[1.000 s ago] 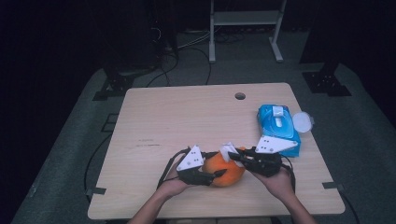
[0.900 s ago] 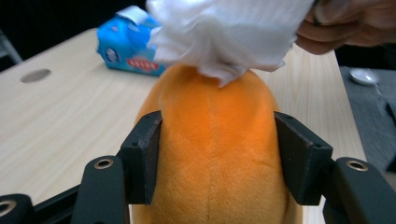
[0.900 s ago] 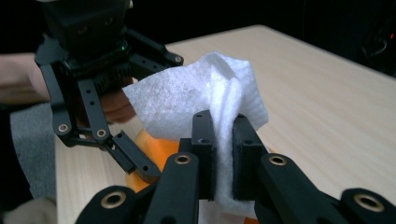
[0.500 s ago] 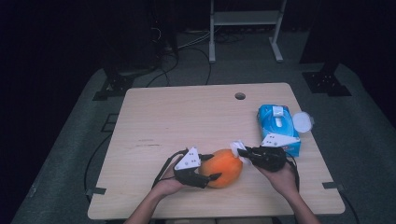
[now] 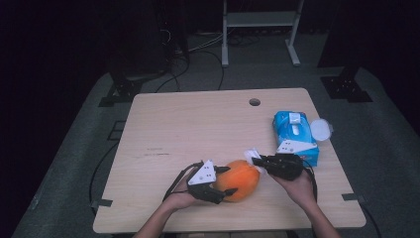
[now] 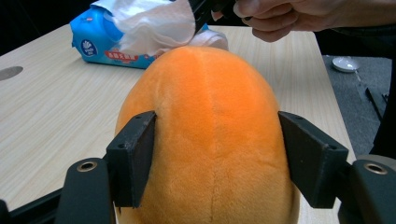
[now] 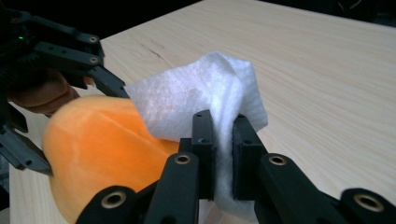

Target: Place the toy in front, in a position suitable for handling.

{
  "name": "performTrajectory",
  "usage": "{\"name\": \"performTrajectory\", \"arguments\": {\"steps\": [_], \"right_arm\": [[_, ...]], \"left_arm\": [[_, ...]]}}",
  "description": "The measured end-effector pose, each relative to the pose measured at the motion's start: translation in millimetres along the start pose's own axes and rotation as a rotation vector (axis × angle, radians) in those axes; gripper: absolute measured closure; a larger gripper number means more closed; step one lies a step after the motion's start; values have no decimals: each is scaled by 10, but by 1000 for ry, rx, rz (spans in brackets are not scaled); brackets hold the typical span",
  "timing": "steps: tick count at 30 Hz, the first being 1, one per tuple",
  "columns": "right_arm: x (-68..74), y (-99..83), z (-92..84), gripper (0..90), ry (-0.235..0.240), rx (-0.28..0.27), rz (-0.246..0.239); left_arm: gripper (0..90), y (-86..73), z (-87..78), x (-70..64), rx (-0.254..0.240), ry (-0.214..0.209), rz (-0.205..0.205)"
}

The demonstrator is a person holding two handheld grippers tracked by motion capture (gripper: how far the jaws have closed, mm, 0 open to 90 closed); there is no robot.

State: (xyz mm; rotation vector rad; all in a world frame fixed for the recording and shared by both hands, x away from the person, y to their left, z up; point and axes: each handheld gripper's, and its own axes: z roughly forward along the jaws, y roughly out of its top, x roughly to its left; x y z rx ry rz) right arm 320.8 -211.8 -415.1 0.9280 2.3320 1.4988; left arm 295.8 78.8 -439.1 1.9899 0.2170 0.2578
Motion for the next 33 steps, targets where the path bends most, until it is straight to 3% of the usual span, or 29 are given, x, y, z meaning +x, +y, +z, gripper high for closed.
{"name": "performTrajectory", "arguments": {"steps": [6, 13, 18, 21, 24, 29, 33], "right_arm": [[-5, -6, -59, 815, 1, 9, 2], [248, 105, 3, 814, 69, -12, -62], [100, 25, -8, 815, 30, 0, -27], [-14, -36, -42, 815, 7, 8, 6], [-13, -37, -53, 815, 13, 12, 8], [146, 39, -11, 814, 46, -10, -20], [343, 103, 30, 814, 101, -38, -62]], "left_arm": [[298, -14, 5, 31, -13, 1, -28], [281, -20, 6, 8, -10, 10, -19], [280, -39, -16, 48, -16, 13, -35], [276, -52, -36, 91, -25, 19, -67], [275, -60, -40, 116, -32, 19, -92], [266, -32, 2, 92, -30, 18, -86], [259, -9, 19, 35, -14, 27, -51]]}}
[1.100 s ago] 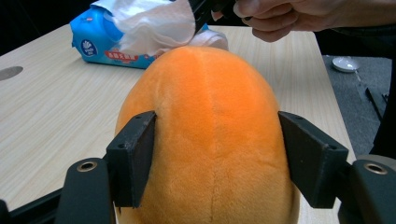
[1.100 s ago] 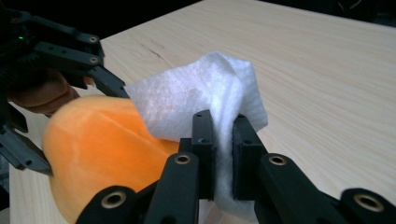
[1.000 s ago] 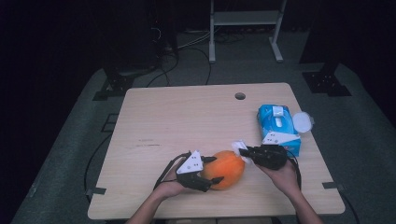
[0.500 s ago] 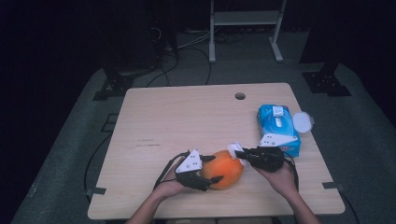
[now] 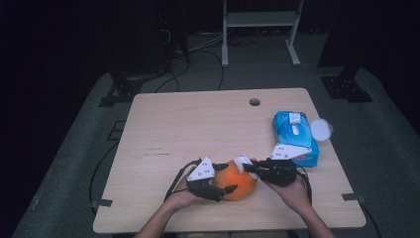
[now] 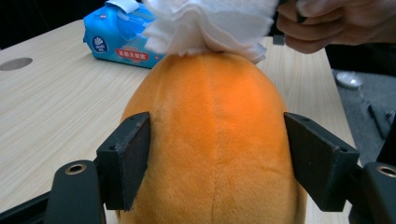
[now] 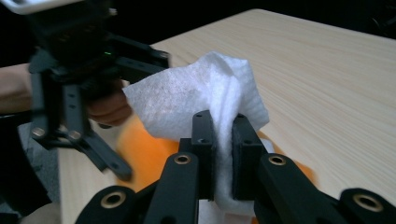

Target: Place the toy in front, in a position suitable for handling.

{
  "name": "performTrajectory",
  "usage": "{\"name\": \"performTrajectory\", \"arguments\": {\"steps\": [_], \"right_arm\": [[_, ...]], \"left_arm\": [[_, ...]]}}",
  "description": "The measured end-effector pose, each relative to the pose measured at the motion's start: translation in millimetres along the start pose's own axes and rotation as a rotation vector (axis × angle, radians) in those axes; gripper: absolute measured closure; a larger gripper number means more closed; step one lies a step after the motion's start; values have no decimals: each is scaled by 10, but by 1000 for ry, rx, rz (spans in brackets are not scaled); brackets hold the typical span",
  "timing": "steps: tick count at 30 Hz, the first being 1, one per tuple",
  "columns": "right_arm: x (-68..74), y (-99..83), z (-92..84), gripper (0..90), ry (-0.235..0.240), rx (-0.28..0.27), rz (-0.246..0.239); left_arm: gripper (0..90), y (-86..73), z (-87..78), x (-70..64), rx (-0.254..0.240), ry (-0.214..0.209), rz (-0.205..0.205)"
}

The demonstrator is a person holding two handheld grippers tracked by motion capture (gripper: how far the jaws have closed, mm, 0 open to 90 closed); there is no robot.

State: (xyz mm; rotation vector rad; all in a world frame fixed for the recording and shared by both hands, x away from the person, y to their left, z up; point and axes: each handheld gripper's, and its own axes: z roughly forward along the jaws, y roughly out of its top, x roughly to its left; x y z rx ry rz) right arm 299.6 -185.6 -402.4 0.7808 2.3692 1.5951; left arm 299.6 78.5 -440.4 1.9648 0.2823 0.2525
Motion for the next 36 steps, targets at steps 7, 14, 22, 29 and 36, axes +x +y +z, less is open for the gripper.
{"name": "performTrajectory", "arguments": {"steps": [7, 14, 22, 29, 36], "right_arm": [[-104, -51, -24, 815, -49, -12, 16], [-49, -38, -2, 814, -48, -33, 20], [227, 61, 141, 813, 9, -12, -110], [-48, -33, 58, 812, -25, -13, -36], [-121, -60, 25, 812, -37, -15, -9]], "left_arm": [[261, -23, -14, 43, -16, -6, -29], [257, 1, 16, 41, -23, 8, -53], [247, -8, 23, 7, -21, 2, -29], [196, -9, 21, 20, -41, 4, -30], [116, -1, 25, 45, -28, 19, -55]]}}
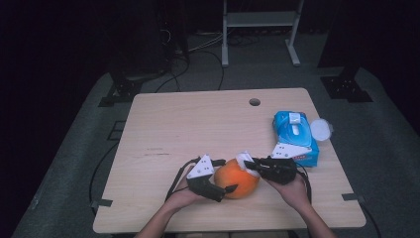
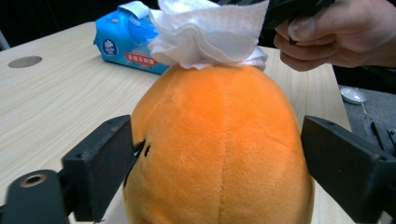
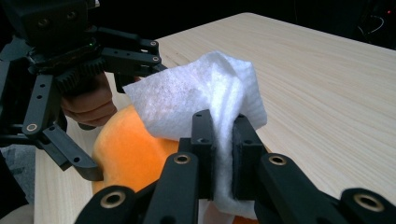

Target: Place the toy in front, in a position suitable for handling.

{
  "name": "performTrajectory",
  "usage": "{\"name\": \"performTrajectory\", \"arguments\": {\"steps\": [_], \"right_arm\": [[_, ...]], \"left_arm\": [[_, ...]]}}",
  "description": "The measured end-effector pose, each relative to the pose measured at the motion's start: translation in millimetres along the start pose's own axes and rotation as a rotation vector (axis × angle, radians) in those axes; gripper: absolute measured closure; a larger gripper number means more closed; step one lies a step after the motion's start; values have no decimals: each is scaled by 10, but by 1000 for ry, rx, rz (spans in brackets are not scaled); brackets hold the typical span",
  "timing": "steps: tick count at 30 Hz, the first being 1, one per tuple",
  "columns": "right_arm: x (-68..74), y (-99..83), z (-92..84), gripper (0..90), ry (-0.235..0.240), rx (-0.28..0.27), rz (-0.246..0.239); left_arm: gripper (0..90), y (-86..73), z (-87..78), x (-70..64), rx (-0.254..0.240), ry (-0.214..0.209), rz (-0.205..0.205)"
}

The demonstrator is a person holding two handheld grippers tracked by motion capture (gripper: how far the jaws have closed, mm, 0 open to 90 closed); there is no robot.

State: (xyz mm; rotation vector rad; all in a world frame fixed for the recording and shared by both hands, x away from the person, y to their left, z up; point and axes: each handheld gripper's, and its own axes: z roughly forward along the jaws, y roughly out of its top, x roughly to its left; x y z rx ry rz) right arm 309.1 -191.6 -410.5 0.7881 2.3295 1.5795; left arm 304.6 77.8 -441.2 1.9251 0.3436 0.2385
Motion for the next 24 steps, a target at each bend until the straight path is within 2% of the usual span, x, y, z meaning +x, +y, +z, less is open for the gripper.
{"name": "performTrajectory", "arguments": {"steps": [3, 6, 9, 13, 15, 17, 19, 21, 24], "right_arm": [[45, 25, 7, 811, -11, 4, -10], [159, 78, 22, 810, 2, 0, -36], [228, 111, 56, 811, 10, 13, -69], [100, 66, 34, 811, -2, 19, -39], [-13, 13, -4, 811, -17, 25, -3], [-83, -19, -35, 811, -14, 28, 28], [-118, -29, -60, 811, 3, 26, 59], [-80, -4, -61, 811, -3, 29, 41], [35, 56, -40, 810, 10, 28, 7]], "left_arm": [[181, 12, 13, -40, 20, 6, 31], [219, 27, 16, -104, 36, -4, 106], [236, 36, 36, -172, 43, 1, 155], [236, 32, 26, -161, 36, -3, 146], [176, 50, 41, -150, 21, 14, 108], [101, 63, 63, -140, 29, 33, 68], [103, 57, 72, -141, 33, 32, 72], [161, 60, 72, -161, 41, 24, 83], [202, 69, 66, -207, 51, 26, 124]]}}
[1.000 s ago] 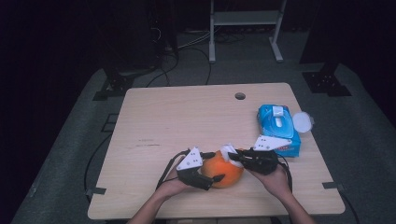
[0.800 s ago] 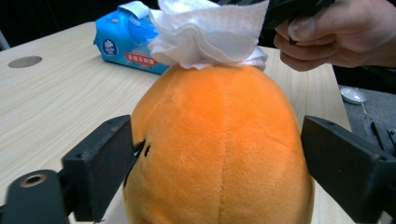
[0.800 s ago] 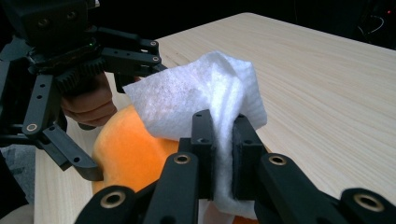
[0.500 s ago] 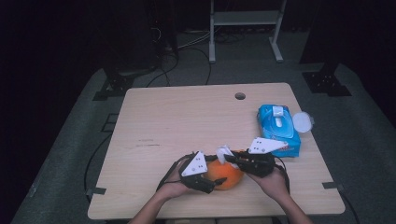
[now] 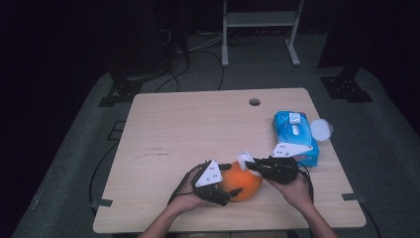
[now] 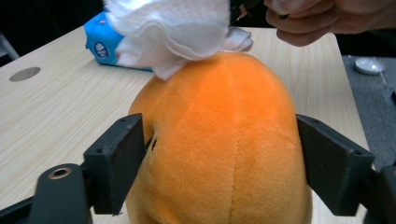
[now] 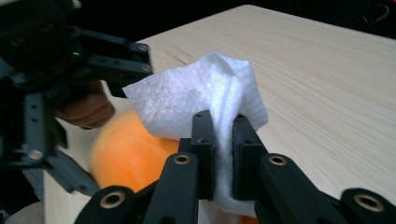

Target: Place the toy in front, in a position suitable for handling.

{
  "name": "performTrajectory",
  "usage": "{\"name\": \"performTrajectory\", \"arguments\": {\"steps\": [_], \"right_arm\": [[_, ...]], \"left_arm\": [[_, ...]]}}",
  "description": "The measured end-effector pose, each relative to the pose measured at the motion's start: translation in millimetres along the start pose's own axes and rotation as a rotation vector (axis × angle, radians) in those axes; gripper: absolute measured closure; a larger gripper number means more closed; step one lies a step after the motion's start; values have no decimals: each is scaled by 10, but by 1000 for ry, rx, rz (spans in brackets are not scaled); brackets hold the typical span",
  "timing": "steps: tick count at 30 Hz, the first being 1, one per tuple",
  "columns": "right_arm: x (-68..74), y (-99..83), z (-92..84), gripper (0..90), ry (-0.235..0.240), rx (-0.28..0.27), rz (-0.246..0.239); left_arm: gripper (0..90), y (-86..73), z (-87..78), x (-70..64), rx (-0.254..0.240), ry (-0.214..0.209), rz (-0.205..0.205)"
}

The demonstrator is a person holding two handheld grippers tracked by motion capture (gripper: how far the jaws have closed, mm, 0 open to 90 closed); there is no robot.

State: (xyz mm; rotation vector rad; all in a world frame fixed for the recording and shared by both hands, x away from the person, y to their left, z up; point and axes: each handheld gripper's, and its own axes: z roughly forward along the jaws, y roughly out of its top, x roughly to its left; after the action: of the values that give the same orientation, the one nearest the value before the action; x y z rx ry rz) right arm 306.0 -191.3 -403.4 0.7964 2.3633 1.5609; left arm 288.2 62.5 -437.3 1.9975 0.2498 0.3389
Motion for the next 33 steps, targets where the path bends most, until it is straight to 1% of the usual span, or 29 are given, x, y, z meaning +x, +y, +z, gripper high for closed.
{"name": "performTrajectory", "arguments": {"steps": [2, 3, 4, 5, 6, 7, 8, 10, 11, 12, 14, 15, 16, 20, 24, 26, 28, 30, 33], "right_arm": [[107, 42, 29, 810, 31, 2, -27], [153, 59, 47, 810, 33, 5, -48], [184, 71, 59, 810, 27, 12, -67], [183, 70, 64, 811, 19, 15, -78], [148, 60, 59, 811, 15, 11, -71], [98, 43, 44, 811, 9, 10, -43], [47, 25, 31, 812, -2, 10, -32], [-119, -52, -17, 812, -48, 18, 6], [-193, -93, -43, 812, -63, 21, 34], [-257, -130, -68, 811, -72, 26, 52], [-330, -177, -116, 811, -78, 28, 86], [-341, -186, -132, 811, -76, 23, 95], [-342, -186, -141, 811, -77, 24, 90], [-327, -175, -139, 812, -72, 31, 79], [-313, -165, -152, 813, -67, 32, 80], [-276, -145, -147, 813, -60, 24, 75], [-202, -107, -120, 813, -34, 7, 61], [-93, -51, -72, 812, -20, 6, 27], [60, 19, -19, 812, 11, -6, -16]], "left_arm": [[217, 6, 0, -36, 6, -5, 45], [224, 8, 1, -48, 8, -6, 55], [229, 8, -4, -44, 13, -6, 56], [234, 2, -9, -33, 12, -9, 50], [237, -8, -15, -20, 11, -12, 40], [239, -17, -18, -9, 10, -16, 30], [239, -30, -31, 22, 14, -20, 19], [239, -55, -48, 73, 11, -28, -16], [238, -66, -56, 95, 7, -27, -31], [238, -74, -60, 111, 0, -26, -48], [237, -81, -58, 129, -10, -29, -68], [236, -82, -57, 135, -10, -29, -72], [234, -83, -58, 143, -9, -26, -74], [234, -87, -68, 158, -5, -20, -95], [236, -92, -71, 169, -8, -17, -121], [236, -82, -58, 171, -11, -13, -134], [234, -67, -47, 166, -7, -9, -140], [232, -57, -36, 150, -7, -6, -130], [230, -54, -28, 146, -6, 0, -133]]}}
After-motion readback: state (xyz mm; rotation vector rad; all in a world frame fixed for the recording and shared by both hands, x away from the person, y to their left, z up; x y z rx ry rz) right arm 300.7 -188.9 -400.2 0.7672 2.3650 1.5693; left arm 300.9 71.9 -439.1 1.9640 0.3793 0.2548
